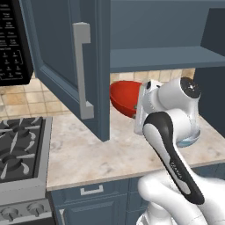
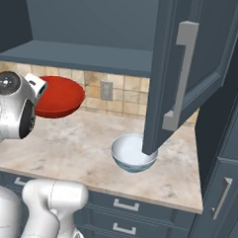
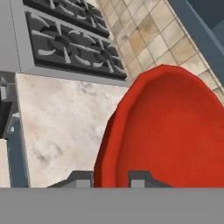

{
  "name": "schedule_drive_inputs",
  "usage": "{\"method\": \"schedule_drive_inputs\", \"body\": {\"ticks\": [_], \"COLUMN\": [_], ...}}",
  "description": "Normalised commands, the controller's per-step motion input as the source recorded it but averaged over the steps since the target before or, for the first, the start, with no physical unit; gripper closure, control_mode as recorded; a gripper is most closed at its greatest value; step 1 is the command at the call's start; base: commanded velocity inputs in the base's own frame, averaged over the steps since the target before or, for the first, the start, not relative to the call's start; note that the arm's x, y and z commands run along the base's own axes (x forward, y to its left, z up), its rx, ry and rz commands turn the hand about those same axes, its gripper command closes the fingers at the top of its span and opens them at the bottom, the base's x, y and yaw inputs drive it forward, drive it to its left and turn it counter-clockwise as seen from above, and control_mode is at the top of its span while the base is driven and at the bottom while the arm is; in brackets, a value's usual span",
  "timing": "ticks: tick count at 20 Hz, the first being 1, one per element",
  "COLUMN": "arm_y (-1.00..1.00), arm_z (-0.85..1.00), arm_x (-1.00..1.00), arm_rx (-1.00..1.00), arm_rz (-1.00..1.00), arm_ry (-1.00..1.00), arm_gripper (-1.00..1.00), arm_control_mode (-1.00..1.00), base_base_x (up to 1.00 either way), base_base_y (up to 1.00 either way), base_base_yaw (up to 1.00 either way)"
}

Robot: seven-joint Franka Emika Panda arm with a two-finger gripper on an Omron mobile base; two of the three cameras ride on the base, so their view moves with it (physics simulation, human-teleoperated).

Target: Open the cabinet. Pick the bowls from the counter and place them in the cabinet. Then close the cabinet.

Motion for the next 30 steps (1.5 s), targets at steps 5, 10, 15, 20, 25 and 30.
{"method": "schedule_drive_inputs", "body": {"ticks": [5, 10, 15, 20, 25, 30], "arm_y": [0.00, 0.00, 0.00, 0.00, 0.00, 0.00], "arm_z": [0.32, 0.27, 0.23, 0.24, 0.30, 0.26], "arm_x": [-0.23, -0.15, 0.00, 0.01, 0.01, 0.16], "arm_rx": [-0.01, 0.00, 0.00, 0.00, 0.00, 0.00], "arm_rz": [0.05, 0.04, 0.05, 0.05, 0.05, 0.03], "arm_ry": [-0.10, -0.13, -0.13, -0.08, -0.03, 0.00], "arm_gripper": [1.00, 1.00, 1.00, 1.00, 1.00, 1.00], "arm_control_mode": [-1.00, -1.00, -1.00, -1.00, -1.00, -1.00], "base_base_x": [0.00, 0.00, 0.00, 0.00, 0.00, 0.00], "base_base_y": [0.00, 0.00, 0.00, 0.00, 0.00, 0.00], "base_base_yaw": [0.00, 0.00, 0.00, 0.00, 0.00, 0.00]}}
